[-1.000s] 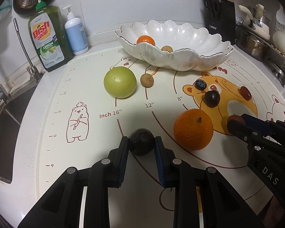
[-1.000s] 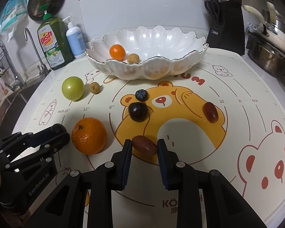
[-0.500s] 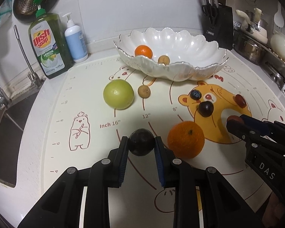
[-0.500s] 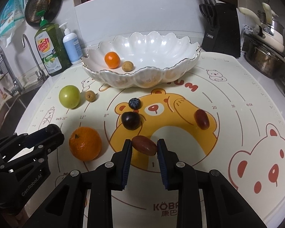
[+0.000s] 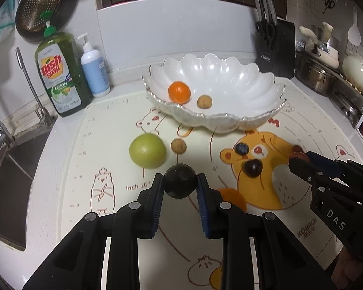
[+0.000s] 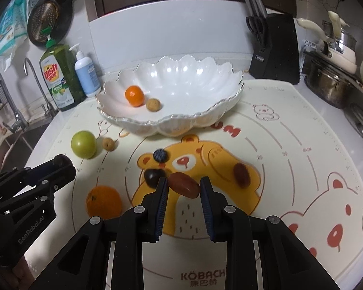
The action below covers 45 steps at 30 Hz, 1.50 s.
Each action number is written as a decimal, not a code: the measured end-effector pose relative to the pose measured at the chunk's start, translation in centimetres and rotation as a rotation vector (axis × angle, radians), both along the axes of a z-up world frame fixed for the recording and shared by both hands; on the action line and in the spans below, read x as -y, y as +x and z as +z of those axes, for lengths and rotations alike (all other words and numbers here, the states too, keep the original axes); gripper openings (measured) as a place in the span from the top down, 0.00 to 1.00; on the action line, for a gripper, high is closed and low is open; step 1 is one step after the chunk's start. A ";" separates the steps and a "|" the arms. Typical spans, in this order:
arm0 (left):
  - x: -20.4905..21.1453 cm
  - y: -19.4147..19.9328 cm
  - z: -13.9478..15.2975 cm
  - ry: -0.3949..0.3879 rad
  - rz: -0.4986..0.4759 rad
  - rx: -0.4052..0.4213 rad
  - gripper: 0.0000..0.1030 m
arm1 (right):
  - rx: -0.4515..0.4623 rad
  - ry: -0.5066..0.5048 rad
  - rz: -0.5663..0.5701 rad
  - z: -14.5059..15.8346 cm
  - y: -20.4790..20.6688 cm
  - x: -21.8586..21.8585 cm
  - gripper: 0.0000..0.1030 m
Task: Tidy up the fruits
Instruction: 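Carry the red date into the white bowl and open the right tool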
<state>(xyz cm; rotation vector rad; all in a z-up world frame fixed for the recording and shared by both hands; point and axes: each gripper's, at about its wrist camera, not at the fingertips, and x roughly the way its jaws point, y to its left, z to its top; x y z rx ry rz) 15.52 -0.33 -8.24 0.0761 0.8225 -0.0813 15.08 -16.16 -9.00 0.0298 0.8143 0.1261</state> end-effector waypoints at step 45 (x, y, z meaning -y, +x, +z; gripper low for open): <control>2.2 12.4 3.2 0.008 -0.032 0.040 0.73 | 0.085 -0.045 -0.029 4.4 11.0 1.9 0.73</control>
